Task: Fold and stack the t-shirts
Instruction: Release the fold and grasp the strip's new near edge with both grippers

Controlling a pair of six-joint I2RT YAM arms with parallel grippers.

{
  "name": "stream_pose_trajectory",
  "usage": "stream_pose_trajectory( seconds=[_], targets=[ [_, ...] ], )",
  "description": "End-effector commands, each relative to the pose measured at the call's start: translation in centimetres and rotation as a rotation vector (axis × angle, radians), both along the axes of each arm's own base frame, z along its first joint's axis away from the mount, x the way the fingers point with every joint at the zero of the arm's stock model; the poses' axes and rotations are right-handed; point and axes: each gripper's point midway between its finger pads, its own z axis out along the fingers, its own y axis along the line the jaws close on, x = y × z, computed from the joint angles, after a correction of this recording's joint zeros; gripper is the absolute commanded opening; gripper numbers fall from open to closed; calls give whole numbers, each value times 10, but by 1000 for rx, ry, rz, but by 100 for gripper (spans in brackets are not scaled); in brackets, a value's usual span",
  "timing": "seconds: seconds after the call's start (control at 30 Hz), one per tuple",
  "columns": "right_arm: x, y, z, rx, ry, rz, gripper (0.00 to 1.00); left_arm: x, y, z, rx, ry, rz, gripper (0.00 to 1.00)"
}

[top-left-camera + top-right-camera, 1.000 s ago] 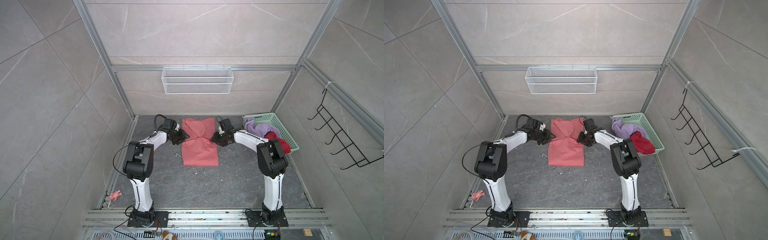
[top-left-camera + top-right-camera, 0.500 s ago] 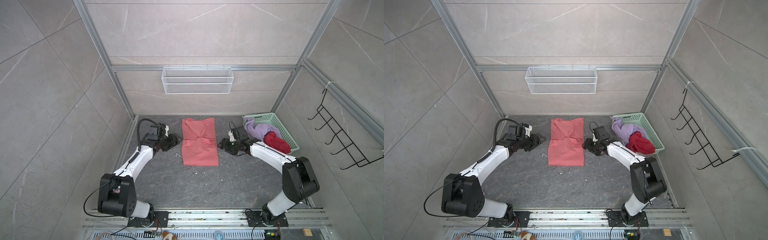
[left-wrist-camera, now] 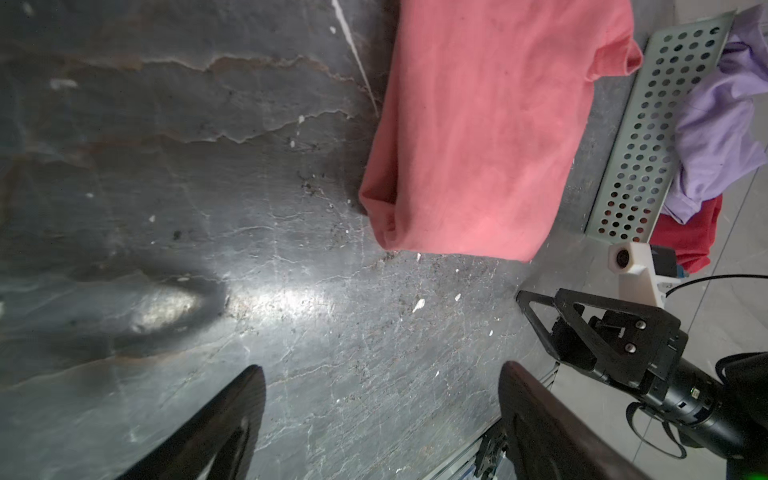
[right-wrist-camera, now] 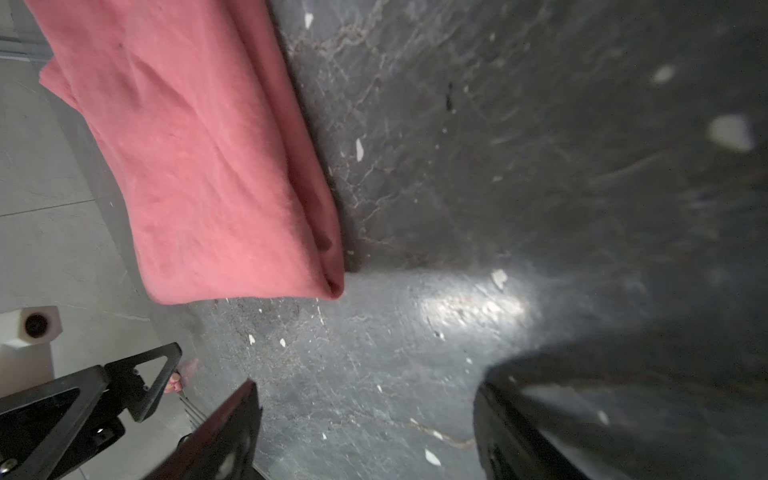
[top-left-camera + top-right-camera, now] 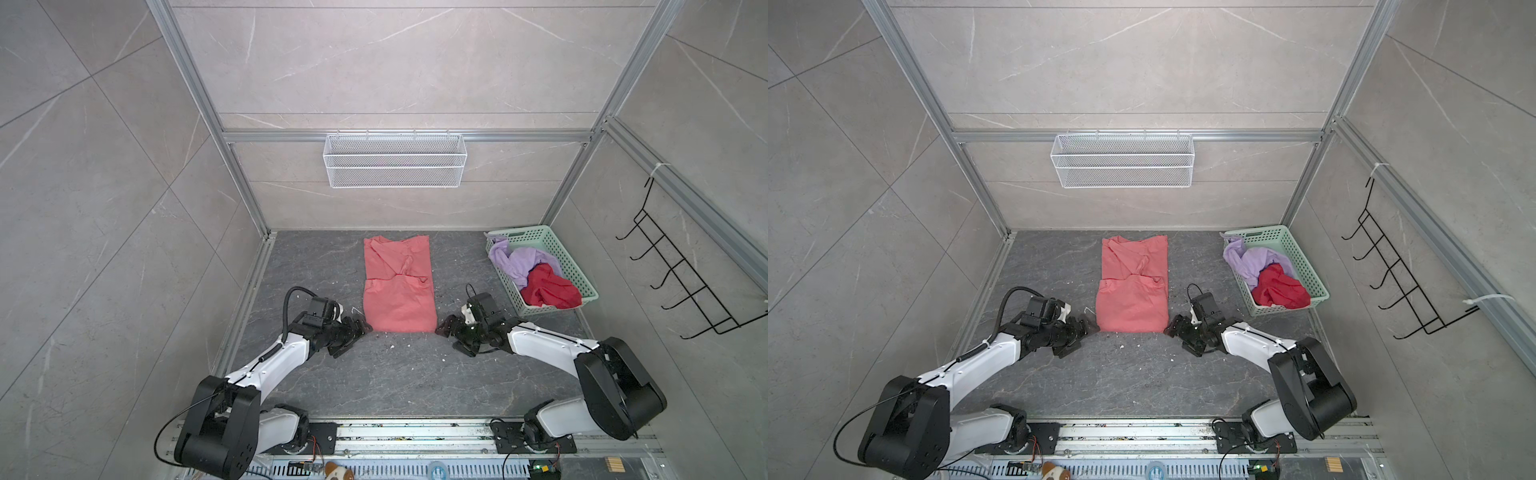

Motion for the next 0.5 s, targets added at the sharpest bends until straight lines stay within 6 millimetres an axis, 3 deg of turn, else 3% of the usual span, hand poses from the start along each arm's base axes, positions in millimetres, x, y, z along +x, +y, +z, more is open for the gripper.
stream_pose_trajectory(
  seconds=[0.0, 0.17, 0.47],
  targets=[
    [7, 13, -12, 65, 22, -46, 81, 13, -17, 2, -72, -14, 5, 87],
    [17, 18, -27, 76, 40, -95, 78, 26, -23, -14, -65, 9, 19, 85],
    [15, 12, -51, -94, 112, -105, 58, 45, -33, -36, -79, 56, 28, 61]
  ],
)
